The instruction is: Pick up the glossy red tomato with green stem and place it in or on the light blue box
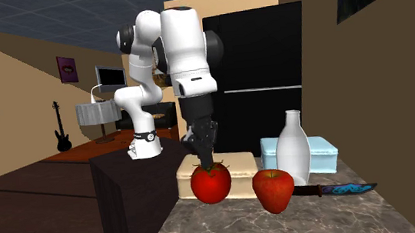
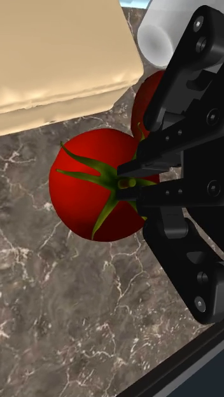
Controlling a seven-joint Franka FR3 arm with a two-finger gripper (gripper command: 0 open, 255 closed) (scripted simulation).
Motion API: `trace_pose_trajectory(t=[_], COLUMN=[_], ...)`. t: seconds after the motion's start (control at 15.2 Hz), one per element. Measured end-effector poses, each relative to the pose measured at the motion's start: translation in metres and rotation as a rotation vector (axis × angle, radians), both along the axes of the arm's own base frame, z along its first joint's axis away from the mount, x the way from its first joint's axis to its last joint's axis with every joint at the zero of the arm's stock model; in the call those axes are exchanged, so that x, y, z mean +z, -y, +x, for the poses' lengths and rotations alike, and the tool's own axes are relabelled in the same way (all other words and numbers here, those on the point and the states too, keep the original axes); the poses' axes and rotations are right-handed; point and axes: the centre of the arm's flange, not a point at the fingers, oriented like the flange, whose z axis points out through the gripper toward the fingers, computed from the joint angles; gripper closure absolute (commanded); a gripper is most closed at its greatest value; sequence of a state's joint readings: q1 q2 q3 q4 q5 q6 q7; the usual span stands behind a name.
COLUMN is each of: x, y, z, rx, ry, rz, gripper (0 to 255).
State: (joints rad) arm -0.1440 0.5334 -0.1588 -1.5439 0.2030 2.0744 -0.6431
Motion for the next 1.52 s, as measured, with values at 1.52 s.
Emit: trace_pose_trajectory(t=[1.52], x=[0.102], y=[-0.063], z=[0.003], rx=[0.001], ry=[0.0], rz=[0.0], gripper=[255])
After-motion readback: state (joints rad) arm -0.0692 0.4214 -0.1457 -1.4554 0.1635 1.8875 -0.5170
